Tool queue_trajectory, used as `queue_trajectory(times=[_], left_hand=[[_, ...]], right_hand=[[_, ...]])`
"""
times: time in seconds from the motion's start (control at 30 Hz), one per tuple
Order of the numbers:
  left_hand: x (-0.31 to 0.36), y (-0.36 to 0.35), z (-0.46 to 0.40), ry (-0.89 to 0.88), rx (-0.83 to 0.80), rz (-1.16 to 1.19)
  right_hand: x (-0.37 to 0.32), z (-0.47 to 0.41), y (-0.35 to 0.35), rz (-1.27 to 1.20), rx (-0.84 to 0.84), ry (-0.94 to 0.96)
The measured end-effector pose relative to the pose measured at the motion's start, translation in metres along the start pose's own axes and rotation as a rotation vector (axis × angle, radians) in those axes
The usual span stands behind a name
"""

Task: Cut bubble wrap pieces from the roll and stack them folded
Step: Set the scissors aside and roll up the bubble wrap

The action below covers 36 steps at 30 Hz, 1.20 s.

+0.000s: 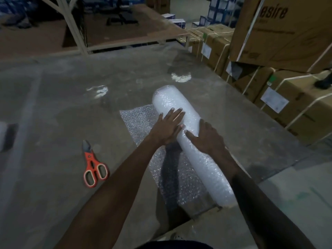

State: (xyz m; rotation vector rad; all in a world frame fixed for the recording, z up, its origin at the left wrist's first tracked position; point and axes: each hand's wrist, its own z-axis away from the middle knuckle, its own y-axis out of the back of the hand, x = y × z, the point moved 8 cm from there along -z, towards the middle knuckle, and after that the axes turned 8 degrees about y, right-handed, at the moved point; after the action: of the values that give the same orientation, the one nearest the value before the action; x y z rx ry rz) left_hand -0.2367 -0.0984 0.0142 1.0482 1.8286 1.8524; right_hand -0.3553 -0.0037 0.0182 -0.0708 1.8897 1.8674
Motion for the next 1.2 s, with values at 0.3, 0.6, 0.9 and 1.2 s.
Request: queue_trajectory(times=[0.3,0.6,0.9,1.2], left_hand=[[-0.036,0.02,0.011,-0.111,0.098,0.092],[-0.057,0.05,0.034,-0.221,0.188,0.039],[-0.085,0.036,0.051,-0.231,-0.07,-0.034],[-0.117,0.049,0.073,-0.262,0.04,-0.153]], right_hand=[[-0.035,0.009,0.013,-0.049,0.039,0.091],[-0.071,0.033,-0.027,0.027,-0.02,-0.016],[-0.085,0.046,-0.027,-0.117,0.066,-0.129],[-0.125,0.07,-0.048,-0.04,-0.02,-0.067]])
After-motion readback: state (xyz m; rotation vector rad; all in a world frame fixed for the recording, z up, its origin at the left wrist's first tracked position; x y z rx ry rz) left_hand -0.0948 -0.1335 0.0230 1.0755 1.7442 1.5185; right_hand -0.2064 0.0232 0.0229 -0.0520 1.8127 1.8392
